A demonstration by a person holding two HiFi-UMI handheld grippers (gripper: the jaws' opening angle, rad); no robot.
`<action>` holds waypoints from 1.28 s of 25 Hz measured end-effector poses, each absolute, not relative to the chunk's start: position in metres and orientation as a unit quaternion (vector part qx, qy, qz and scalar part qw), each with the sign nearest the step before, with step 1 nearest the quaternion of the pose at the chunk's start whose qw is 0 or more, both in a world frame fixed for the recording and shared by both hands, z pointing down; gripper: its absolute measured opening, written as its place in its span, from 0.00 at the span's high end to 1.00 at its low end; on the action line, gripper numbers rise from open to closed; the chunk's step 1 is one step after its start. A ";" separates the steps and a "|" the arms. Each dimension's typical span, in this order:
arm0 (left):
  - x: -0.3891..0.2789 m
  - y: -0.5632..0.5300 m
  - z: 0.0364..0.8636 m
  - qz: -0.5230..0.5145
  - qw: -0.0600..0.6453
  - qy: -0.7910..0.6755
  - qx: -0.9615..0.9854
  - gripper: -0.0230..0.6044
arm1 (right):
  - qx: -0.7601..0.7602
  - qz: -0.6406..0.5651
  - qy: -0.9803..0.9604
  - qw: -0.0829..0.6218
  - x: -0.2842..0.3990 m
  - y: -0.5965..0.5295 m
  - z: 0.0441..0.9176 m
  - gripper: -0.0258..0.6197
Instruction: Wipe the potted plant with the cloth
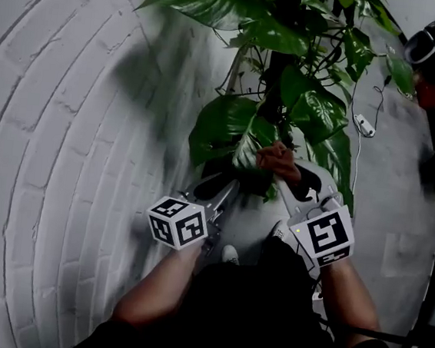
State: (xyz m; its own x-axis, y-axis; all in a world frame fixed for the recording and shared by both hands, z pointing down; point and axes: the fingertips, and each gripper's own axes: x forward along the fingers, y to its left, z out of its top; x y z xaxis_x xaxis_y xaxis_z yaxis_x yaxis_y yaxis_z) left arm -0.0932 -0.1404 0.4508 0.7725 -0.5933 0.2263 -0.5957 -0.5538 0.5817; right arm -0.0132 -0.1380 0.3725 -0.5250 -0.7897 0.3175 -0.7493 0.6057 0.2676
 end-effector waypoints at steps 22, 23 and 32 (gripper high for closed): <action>-0.072 -0.161 0.459 -0.062 0.412 -0.306 0.856 0.93 | 0.364 -0.116 -0.870 0.313 -0.042 -0.228 0.431 0.85; -0.072 -0.161 0.459 -0.063 0.413 -0.305 0.856 0.93 | 0.362 -0.112 -0.871 0.314 -0.043 -0.225 0.434 0.85; -0.068 -0.157 0.464 -0.041 0.402 -0.303 0.863 0.93 | 0.361 -0.115 -0.868 0.320 -0.041 -0.204 0.442 0.85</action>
